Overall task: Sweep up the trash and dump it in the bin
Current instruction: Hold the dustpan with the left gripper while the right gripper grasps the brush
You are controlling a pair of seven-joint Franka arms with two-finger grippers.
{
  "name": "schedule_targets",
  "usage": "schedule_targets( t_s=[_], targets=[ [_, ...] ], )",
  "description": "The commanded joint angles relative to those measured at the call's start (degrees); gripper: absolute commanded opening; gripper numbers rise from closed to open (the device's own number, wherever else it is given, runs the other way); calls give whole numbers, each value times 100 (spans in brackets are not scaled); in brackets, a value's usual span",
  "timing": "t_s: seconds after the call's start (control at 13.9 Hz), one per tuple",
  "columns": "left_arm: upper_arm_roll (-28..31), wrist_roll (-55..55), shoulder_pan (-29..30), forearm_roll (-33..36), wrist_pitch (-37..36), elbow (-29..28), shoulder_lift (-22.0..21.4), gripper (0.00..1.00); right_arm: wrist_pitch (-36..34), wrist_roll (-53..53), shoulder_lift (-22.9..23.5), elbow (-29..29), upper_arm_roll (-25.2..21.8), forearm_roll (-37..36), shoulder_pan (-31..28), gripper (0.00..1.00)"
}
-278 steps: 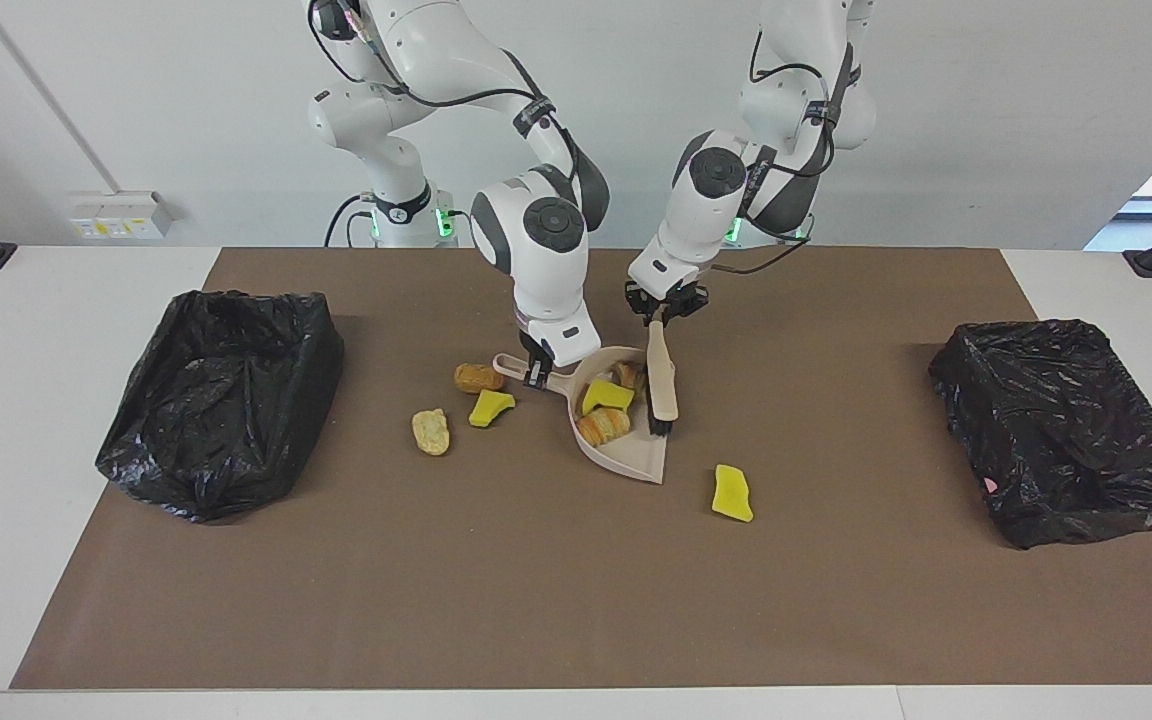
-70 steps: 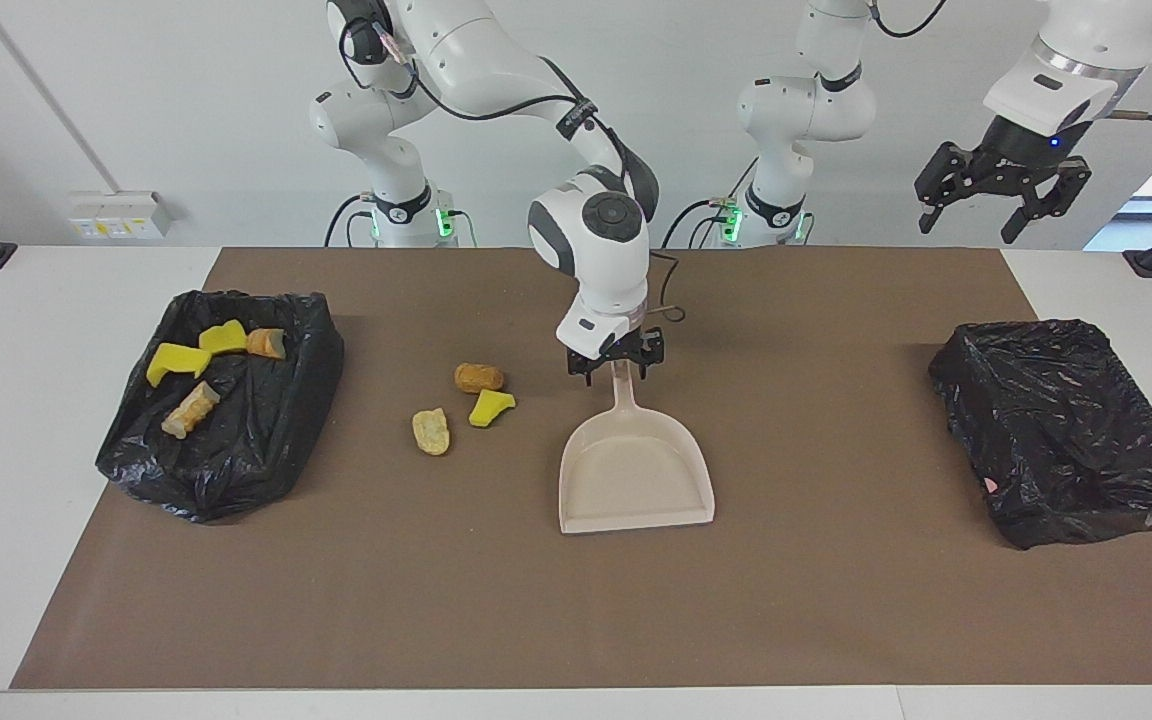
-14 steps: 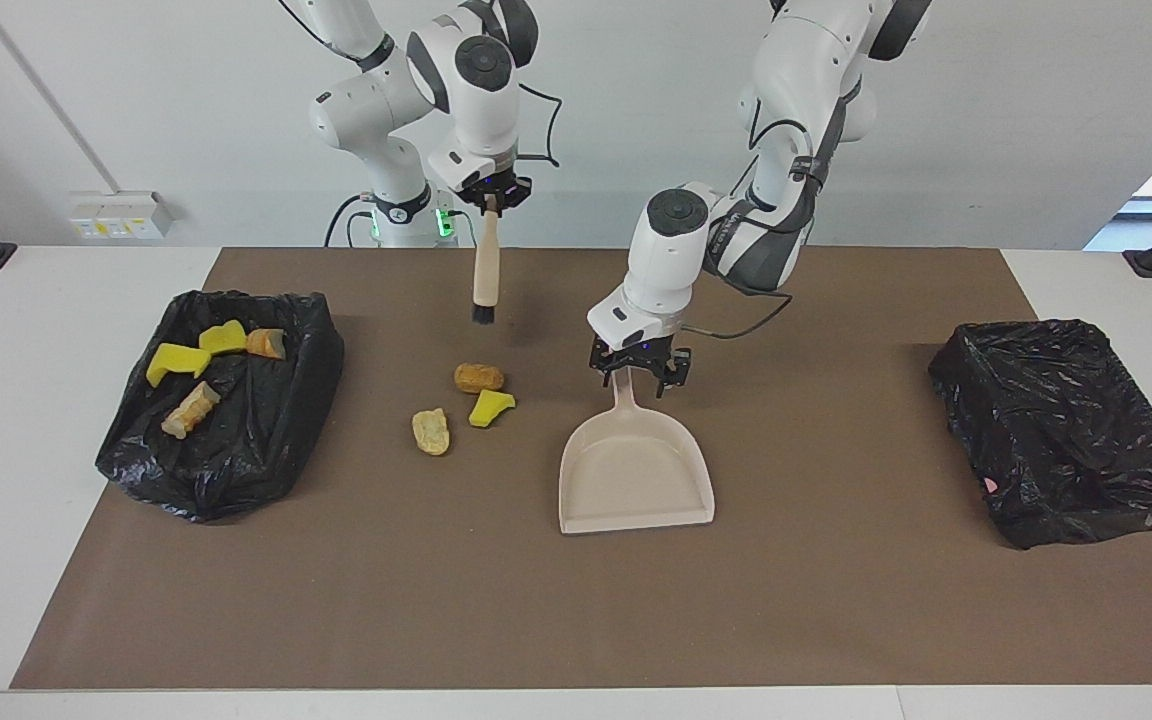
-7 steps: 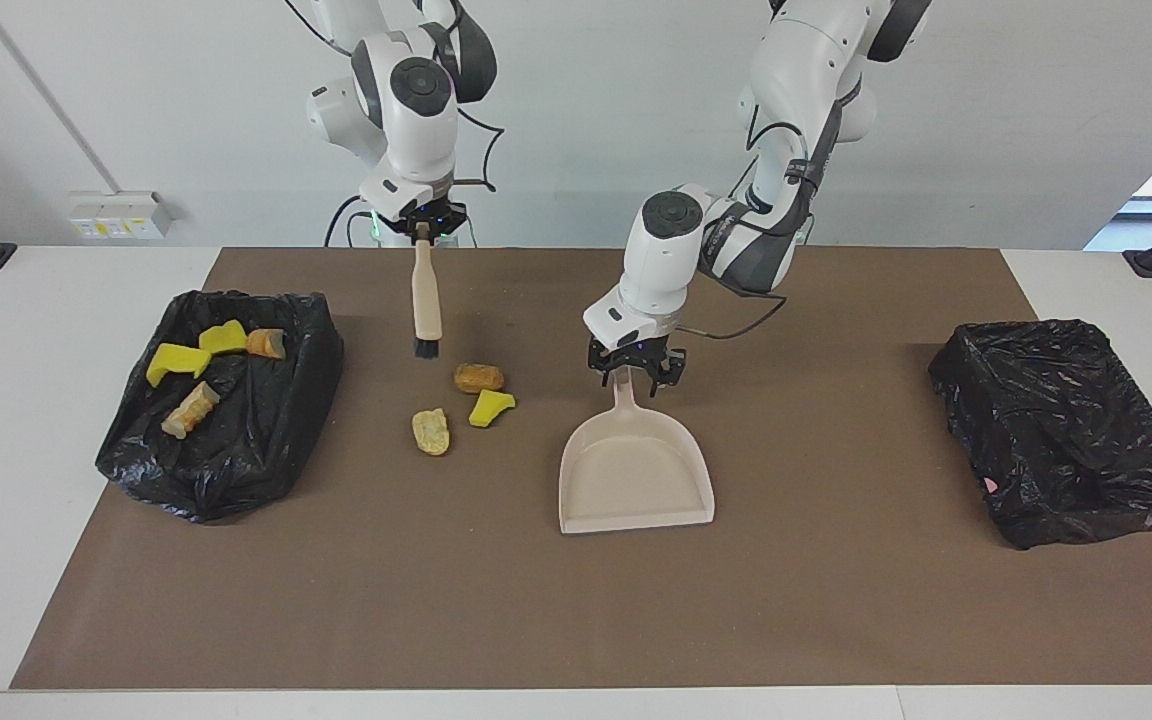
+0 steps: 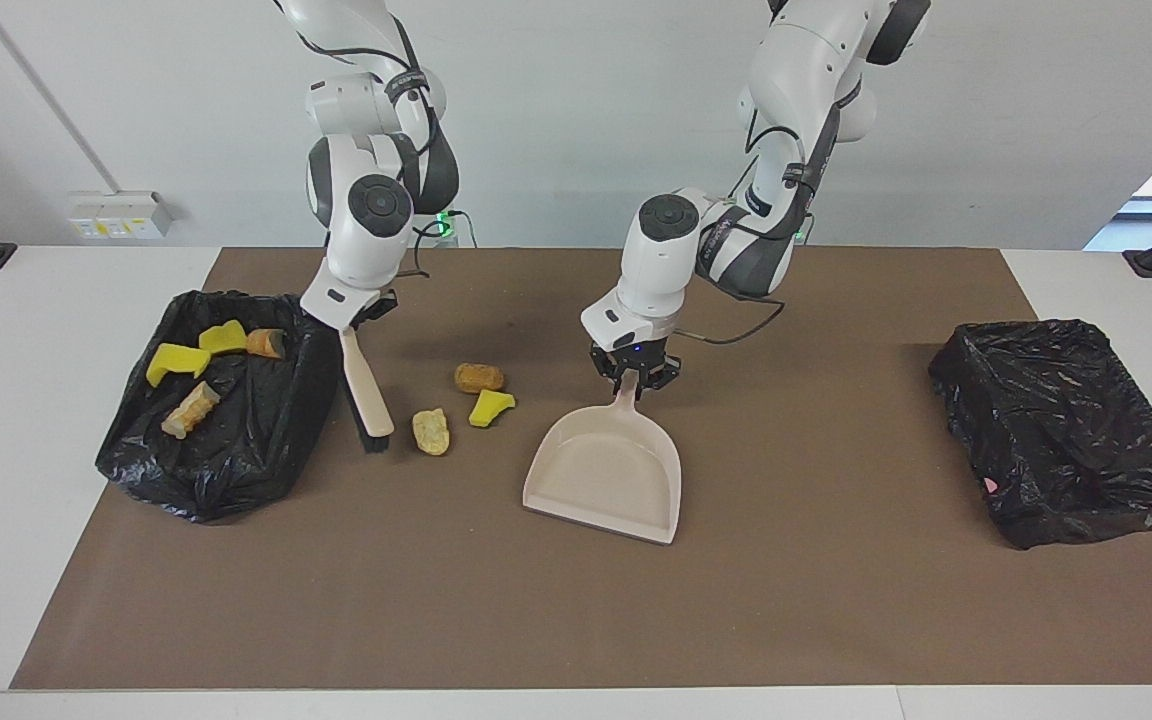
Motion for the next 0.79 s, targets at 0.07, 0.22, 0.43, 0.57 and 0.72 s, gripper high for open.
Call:
schedule_targets(
  t_s=[0.07, 0.22, 0.43, 0.57, 0.72],
  targets=[
    [28, 875, 83, 170, -516, -4, -315, 1, 23, 321, 98, 12, 33, 446, 84, 0],
    [28, 1640, 154, 485, -850, -4, -438, 1, -29, 447, 99, -14, 41, 981, 164, 0],
    [37, 2947, 250, 531, -1255, -4, -553, 0, -4, 456, 64, -146, 50, 1684, 208, 0],
    [28, 3757, 347, 531, -1597, -4, -623, 0, 14, 621, 55, -190, 50, 2133, 462, 0],
    [28, 4618, 356, 531, -1651, -39, -641, 0, -29, 973, 55, -138, 50, 2494, 594, 0]
  ],
)
